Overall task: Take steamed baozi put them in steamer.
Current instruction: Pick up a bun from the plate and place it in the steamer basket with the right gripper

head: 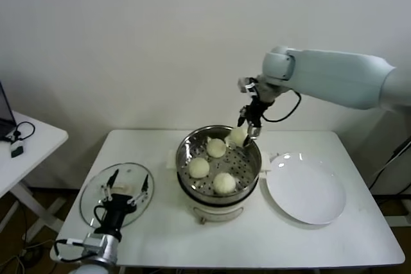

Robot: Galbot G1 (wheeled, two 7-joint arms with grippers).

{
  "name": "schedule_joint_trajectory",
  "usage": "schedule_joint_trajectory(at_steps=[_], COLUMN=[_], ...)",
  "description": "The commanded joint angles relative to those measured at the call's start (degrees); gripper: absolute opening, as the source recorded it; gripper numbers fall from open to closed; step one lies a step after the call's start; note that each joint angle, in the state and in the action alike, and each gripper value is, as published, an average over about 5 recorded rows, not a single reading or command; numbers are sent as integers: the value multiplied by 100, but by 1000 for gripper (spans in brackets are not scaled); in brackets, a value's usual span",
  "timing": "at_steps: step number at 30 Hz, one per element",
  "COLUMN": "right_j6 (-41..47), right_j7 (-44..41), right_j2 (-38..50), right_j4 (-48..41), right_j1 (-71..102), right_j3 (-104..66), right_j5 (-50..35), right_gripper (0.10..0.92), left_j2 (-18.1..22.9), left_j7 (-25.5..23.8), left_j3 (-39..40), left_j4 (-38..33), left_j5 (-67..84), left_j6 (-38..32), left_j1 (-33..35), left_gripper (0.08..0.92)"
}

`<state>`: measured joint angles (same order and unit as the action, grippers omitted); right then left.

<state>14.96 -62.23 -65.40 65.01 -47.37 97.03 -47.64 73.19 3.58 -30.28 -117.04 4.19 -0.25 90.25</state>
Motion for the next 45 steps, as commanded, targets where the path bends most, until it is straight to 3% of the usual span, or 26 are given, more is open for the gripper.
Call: schedule_joint_trajectory(at_steps=[1, 34, 45], right_j6=[102, 13, -52], right_j7=[251, 399, 184], right_j2=[-339, -162, -119], right_j4=[177, -120, -37], right_j1=[361, 961, 763], right_j3=[152, 0, -148], right_j5=[-89, 667, 412], right_gripper=[729, 731, 821], left_j2=[-3, 57, 73], left_j7=[4, -19, -15], left_j3=[87, 97, 90], left_j4=[5, 115, 115], left_j5=[-81, -87, -94], left_j6=[19, 5, 17], left_j1=[-26, -86, -93], left_gripper=[823, 823, 823])
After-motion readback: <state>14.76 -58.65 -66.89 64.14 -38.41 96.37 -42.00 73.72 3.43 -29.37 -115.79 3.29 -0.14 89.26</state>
